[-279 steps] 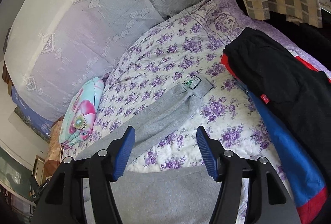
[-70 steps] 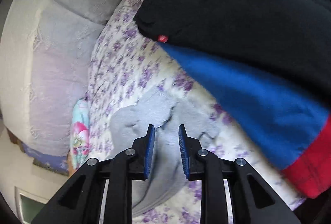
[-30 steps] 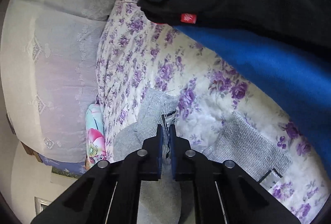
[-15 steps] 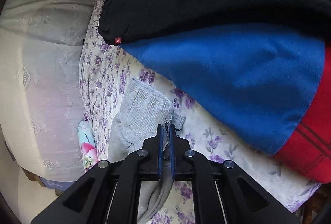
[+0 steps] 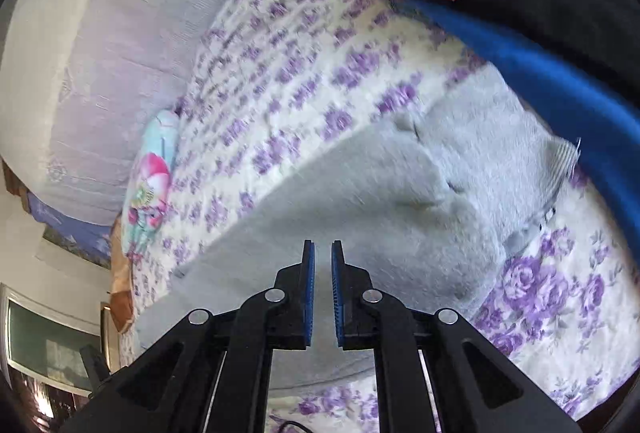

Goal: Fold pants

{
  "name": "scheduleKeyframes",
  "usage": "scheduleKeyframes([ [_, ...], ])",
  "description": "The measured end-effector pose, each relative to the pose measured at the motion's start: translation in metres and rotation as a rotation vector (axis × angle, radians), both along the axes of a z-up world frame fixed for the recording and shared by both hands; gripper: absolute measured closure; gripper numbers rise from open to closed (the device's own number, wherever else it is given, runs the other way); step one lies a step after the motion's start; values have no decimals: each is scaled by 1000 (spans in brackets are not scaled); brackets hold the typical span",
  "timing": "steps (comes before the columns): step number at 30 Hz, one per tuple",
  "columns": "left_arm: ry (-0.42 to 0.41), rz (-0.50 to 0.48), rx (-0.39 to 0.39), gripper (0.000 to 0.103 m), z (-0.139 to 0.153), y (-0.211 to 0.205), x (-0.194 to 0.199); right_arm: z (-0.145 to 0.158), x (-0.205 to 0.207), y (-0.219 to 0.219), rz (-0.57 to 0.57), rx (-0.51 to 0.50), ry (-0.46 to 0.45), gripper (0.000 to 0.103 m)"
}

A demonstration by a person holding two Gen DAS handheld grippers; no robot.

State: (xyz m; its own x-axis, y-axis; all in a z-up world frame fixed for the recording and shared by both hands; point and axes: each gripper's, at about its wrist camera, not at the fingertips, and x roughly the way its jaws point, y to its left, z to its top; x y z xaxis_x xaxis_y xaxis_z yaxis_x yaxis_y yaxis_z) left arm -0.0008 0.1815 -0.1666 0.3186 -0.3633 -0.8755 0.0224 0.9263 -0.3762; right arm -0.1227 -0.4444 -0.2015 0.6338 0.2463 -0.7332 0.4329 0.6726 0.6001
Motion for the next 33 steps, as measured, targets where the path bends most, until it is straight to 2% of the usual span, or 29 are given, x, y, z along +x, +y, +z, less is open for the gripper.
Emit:
scheduleKeyframes([
  [1, 5, 8, -8, 86, -7, 6, -1, -17, -5, -10, -22, 23, 38, 101],
  [2, 9, 34, -8, 101, -12, 15, -3, -31, -12, -19, -28, 84, 38, 103],
  [3, 22, 60, -41, 101, -15, 24, -5, -36, -18, -23, -34, 127, 24, 103],
  [4, 38, 89, -85, 101, -15, 31, -6, -29, -20, -22, -29, 100, 35, 103],
  [5, 38, 112, -106, 102, -9, 34, -8, -16, -19, -16, -7, 29, 39, 103],
  [7, -26, 84, -110, 99, 12, 29, -11, 11, -14, 4, 69, -84, -4, 97],
  [11, -91, -12, -142, 80, 36, 1, -7, 45, 25, 60, 288, -37, -106, 97],
  [14, -97, -89, -157, 74, 35, -32, 0, 56, 65, 128, 466, -3, -130, 97],
  [17, -73, -178, -105, 74, 18, -64, 0, 49, 88, 194, 651, 3, -97, 97],
  [19, -45, -210, -8, 74, -2, -76, -1, 36, 92, 226, 761, -39, -47, 97],
  [20, -37, -218, 29, 76, -13, -78, -3, 23, 95, 233, 789, -55, -4, 88],
  [21, -38, -221, 35, 76, -21, -76, -4, 8, 99, 235, 792, -69, 46, 81],
  [22, -40, -211, 32, 82, -26, -71, -6, -8, 101, 231, 791, -57, 85, 84],
  [23, -38, -191, 28, 90, -27, -66, -6, -13, 101, 224, 774, -33, 95, 95],
  [24, -31, -171, 19, 91, -26, -62, -7, -12, 102, 218, 765, -4, 106, 99],
  [25, -29, -142, 8, 91, -22, -57, -8, -4, 103, 214, 765, 22, 105, 93],
  [27, -64, -103, -16, 83, -11, -51, -15, 24, 107, 211, 800, 52, 26, 92],
  [28, -91, -89, -31, 73, -4, -49, -17, 38, 113, 211, 823, 74, -11, 89],
  [29, -118, -73, -43, 61, 1, -49, -19, 50, 123, 209, 832, 99, -36, 75],
  [30, -143, -60, -47, 56, 6, -50, -21, 59, 135, 207, 836, 137, -57, 62],
  [31, -163, -50, -45, 49, 9, -51, -21, 64, 150, 208, 850, 185, -66, 37],
  [32, -171, -48, -44, 46, 10, -56, -19, 64, 166, 212, 873, 233, -60, 32],
  [33, -166, -55, -41, 46, 8, -61, -17, 63, 180, 215, 889, 265, -47, 32],
])
